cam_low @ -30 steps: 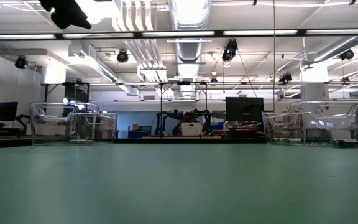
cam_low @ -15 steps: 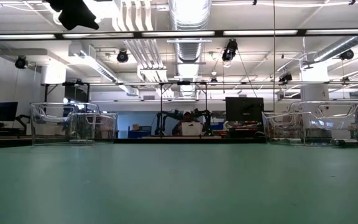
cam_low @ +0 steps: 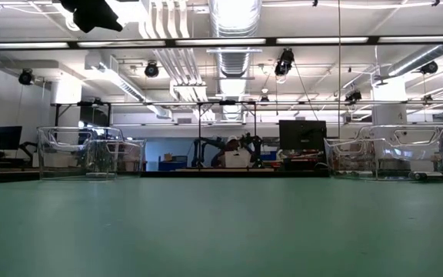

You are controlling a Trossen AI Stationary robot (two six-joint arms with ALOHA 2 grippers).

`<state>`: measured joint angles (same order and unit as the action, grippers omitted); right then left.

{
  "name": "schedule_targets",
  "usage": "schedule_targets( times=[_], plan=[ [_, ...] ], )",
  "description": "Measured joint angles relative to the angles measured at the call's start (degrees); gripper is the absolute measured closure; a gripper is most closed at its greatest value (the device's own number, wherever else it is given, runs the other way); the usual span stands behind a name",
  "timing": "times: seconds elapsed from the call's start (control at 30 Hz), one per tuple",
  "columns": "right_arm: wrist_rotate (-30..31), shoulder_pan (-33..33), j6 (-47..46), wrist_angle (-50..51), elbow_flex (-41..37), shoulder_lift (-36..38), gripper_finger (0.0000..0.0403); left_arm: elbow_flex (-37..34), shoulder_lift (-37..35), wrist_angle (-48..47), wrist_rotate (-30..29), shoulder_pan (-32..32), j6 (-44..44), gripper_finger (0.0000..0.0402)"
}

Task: Sort batteries
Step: Adjust the bottom right transparent bin, then put the blue battery into the top left transparent bin

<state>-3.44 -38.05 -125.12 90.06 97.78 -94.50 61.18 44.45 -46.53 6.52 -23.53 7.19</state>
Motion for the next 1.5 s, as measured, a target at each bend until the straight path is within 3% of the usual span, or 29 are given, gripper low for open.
schedule_targets(
  times=[0.13,0.37,0.63,0.77,1.0,1.27,1.5],
  plan=[
    [1.95,9.29,9.37,-1.25,-7.46,6.13,0.0136,0.03,0.02,-0.04,0.01,0.00,1.00,0.0246],
    [0.29,22.80,19.36,-2.72,-23.42,12.83,0.0151,0.05,-0.34,-1.66,0.03,0.00,1.35,0.0246],
    [-3.75,30.41,23.72,-13.80,-40.90,19.32,0.0163,0.01,-0.57,-1.59,0.03,0.00,2.72,0.0246],
    [-8.20,32.69,30.95,-18.56,-47.46,20.11,0.0168,-0.17,-0.22,-1.48,0.03,0.00,2.85,0.0246],
    [-11.63,36.18,48.84,-18.40,-51.28,15.62,0.0158,-0.24,1.44,-0.54,-0.01,0.00,1.73,0.0246],
    [-11.66,42.04,68.18,-18.32,-52.98,10.91,0.0157,-0.26,5.03,1.41,-1.47,0.00,1.06,0.0246],
    [-11.59,42.90,82.77,-18.02,-53.18,6.01,0.0160,-0.26,6.92,1.60,-2.88,0.02,0.51,0.0246]
  ],
)
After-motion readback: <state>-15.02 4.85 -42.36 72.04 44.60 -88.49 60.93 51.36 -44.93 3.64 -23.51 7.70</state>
